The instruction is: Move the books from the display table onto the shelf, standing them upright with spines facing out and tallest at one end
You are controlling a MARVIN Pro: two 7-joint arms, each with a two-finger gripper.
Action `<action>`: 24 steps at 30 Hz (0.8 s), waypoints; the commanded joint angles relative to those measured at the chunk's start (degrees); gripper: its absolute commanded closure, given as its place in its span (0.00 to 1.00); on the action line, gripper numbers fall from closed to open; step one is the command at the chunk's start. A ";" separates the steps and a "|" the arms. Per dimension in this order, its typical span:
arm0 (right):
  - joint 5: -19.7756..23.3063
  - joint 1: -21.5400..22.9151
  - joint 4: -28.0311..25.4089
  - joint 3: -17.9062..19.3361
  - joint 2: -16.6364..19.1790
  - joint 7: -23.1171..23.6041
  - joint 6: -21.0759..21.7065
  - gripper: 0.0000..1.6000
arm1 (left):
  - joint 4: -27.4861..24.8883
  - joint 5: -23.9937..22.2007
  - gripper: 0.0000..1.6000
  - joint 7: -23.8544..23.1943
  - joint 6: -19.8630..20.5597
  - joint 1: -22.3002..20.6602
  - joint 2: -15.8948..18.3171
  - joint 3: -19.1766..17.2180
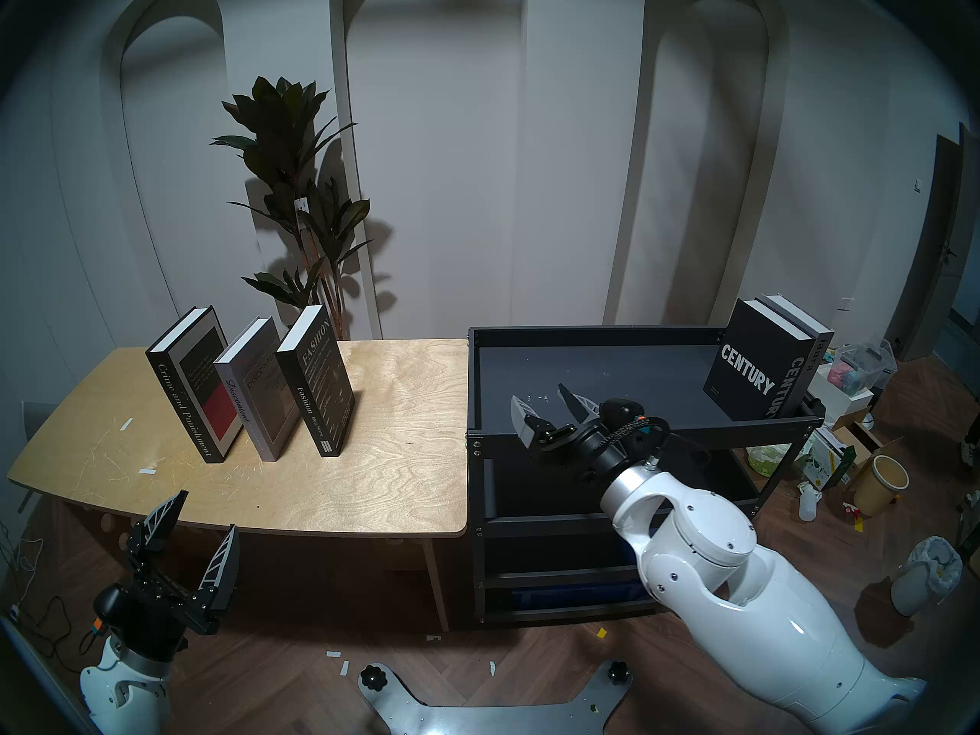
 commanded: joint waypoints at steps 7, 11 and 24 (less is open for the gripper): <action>-12.41 10.62 6.77 -6.90 -10.70 -9.33 -1.29 0.00 | -5.56 4.42 0.00 2.24 3.16 -4.46 3.29 1.17; -14.59 11.95 8.54 -7.93 -12.17 -11.26 -1.57 0.00 | -5.79 8.09 0.00 3.68 3.81 -6.18 4.15 1.76; -20.57 14.52 12.90 -10.40 -15.42 -17.30 -3.40 0.00 | -7.40 25.38 0.00 12.08 9.15 -14.79 5.43 5.49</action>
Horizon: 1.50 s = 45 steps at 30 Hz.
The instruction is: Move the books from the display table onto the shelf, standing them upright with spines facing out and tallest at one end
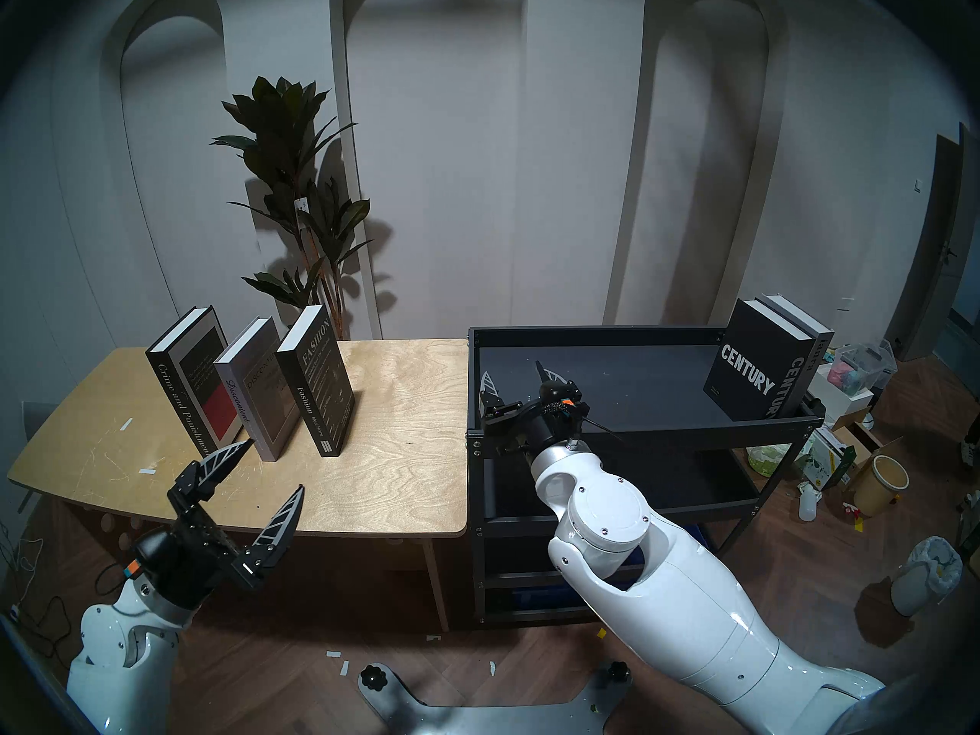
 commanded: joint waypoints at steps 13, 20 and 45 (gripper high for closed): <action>-7.14 2.54 1.22 -1.55 -4.07 -8.21 -4.19 0.00 | -2.88 19.11 0.00 13.74 11.10 -11.11 -0.62 5.30; -7.35 2.75 1.40 -1.90 -3.99 -8.92 -4.40 0.00 | -0.26 15.83 0.00 17.90 17.95 -14.46 -1.50 2.89; -7.39 3.33 1.74 -2.78 -3.64 -10.30 -5.17 0.00 | 5.69 14.58 0.00 27.72 30.52 -22.91 -1.02 0.59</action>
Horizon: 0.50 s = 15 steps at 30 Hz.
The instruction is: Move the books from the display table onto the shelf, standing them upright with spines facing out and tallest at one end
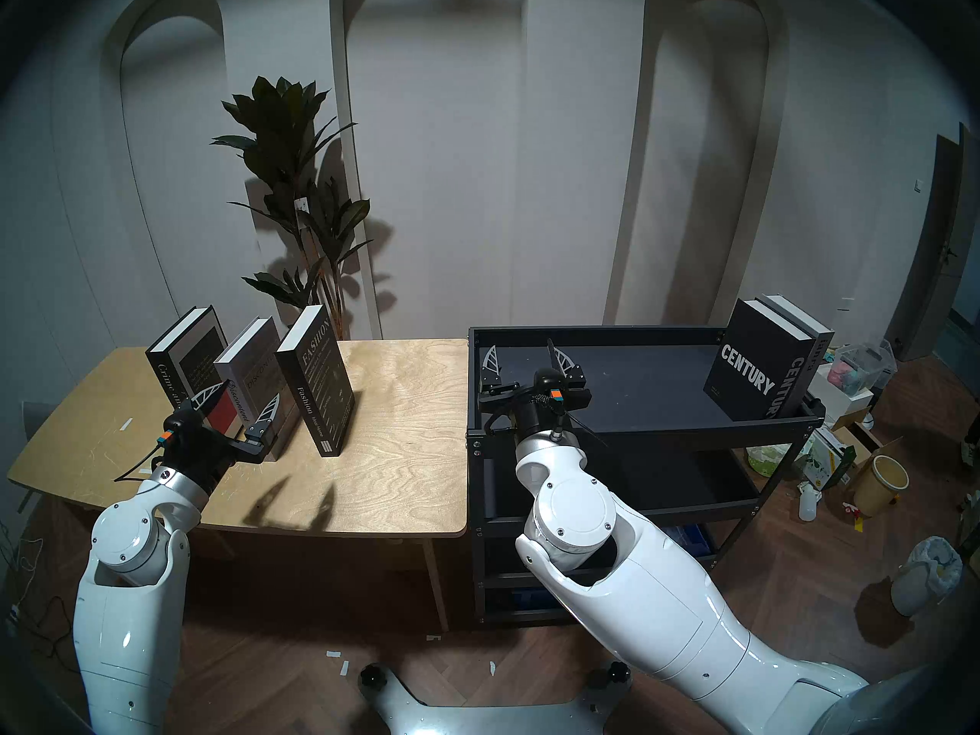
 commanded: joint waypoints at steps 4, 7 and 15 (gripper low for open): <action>-0.04 0.85 -0.93 0.04 -0.32 0.13 -0.71 0.00 | -0.06 -0.15 0.00 1.33 -1.54 -2.16 0.62 -1.77; -0.02 0.88 -0.92 0.00 -0.29 0.08 -0.73 0.00 | -0.28 -0.32 0.00 1.72 -2.00 -1.46 0.54 -2.99; 0.02 0.91 -0.92 -0.03 -0.25 0.09 -0.79 0.00 | 2.04 -0.92 0.00 1.38 -2.88 -2.46 1.19 -3.65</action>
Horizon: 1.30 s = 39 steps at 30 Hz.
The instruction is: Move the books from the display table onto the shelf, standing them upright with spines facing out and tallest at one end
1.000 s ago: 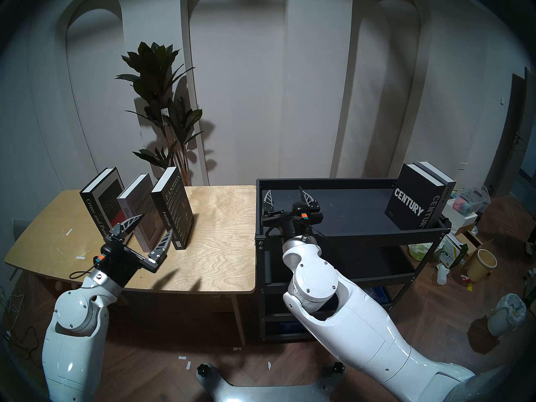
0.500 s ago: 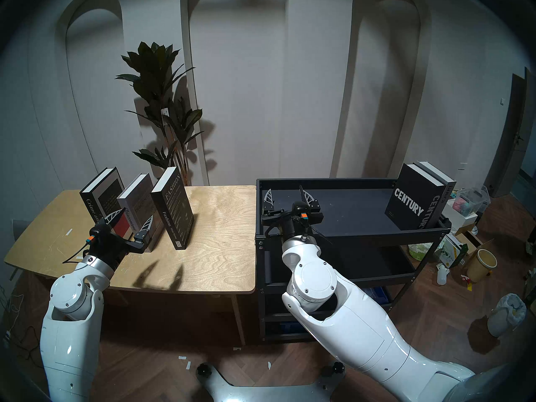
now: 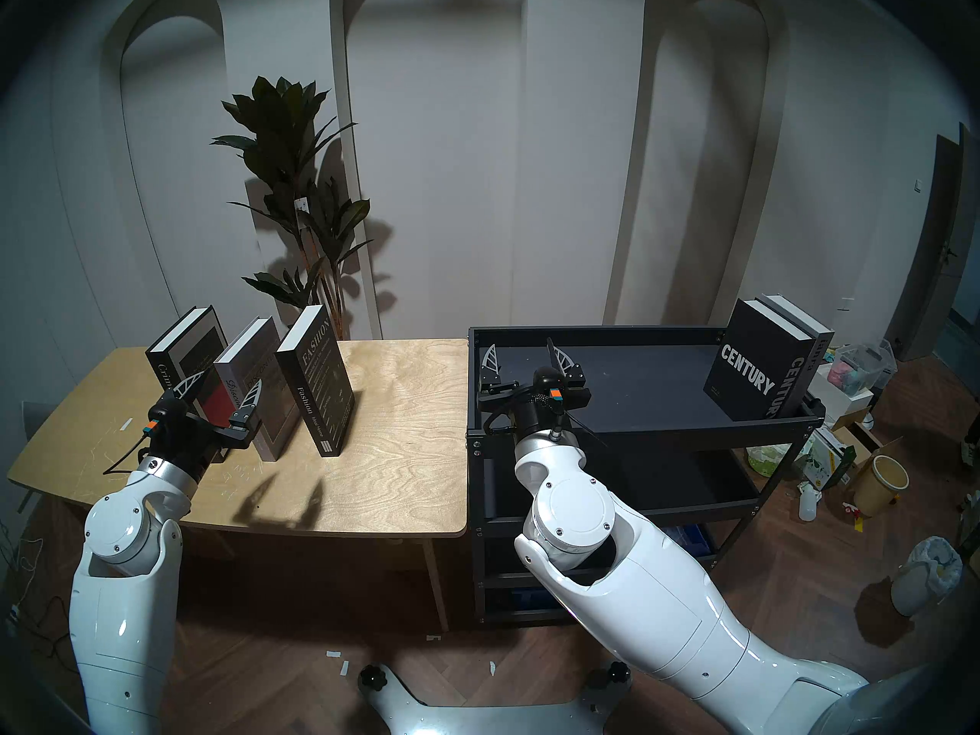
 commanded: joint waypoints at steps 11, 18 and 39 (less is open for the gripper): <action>-0.01 0.63 -0.97 0.21 -0.29 0.24 -0.52 0.00 | 9.42 -0.74 0.00 0.07 -2.74 -7.20 2.96 -0.55; -0.02 0.62 -0.96 0.22 -0.30 0.26 -0.52 0.00 | 12.37 -1.24 0.00 -0.74 -3.98 -9.30 3.43 0.34; -0.03 0.62 -0.95 0.24 -0.31 0.29 -0.53 0.00 | 22.08 -2.76 0.00 -4.30 -6.05 -16.47 6.08 3.49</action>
